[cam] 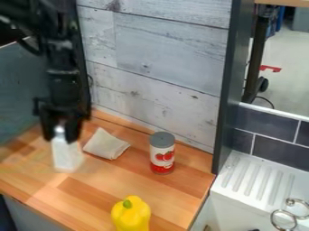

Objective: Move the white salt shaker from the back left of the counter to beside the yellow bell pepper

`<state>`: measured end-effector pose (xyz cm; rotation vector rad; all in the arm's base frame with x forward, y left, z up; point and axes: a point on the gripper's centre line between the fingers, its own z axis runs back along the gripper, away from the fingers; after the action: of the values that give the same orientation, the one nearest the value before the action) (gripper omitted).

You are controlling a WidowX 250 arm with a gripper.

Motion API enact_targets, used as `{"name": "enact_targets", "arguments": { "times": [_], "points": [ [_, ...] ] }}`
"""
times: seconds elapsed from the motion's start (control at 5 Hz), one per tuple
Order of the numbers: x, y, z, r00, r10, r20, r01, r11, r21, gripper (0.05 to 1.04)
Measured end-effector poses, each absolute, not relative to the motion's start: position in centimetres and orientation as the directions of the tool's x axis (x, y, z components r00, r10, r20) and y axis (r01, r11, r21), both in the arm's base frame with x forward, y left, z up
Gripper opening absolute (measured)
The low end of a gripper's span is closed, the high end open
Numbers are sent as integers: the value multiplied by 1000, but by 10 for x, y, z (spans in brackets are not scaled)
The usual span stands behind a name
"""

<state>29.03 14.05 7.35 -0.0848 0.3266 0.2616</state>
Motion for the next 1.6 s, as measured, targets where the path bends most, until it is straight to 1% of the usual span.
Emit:
{"name": "enact_targets", "arguments": {
  "times": [0.2, 0.4, 0.6, 0.8, 1.0, 1.2, 1.4, 1.6],
  "points": [
    [295, 105, 59, 942, 105, -320, -149, 982, -116, 594],
    [305, 80, 56, 955, 3, -298, -37, 994, -108, 594],
    [301, 74, 56, 956, -27, -291, 0, 996, -92, 594],
    [292, 75, 52, 953, -37, -302, 15, 997, -75, 594],
    [288, 72, 51, 956, -37, -292, 18, 998, -66, 644],
    [282, 68, 47, 950, -34, -309, 7, 996, -87, 940],
    [281, 66, 60, 956, -28, -291, 3, 996, -86, 1011],
    [285, 64, 86, 971, -46, -234, 23, 994, -103, 1007]
  ]
}}
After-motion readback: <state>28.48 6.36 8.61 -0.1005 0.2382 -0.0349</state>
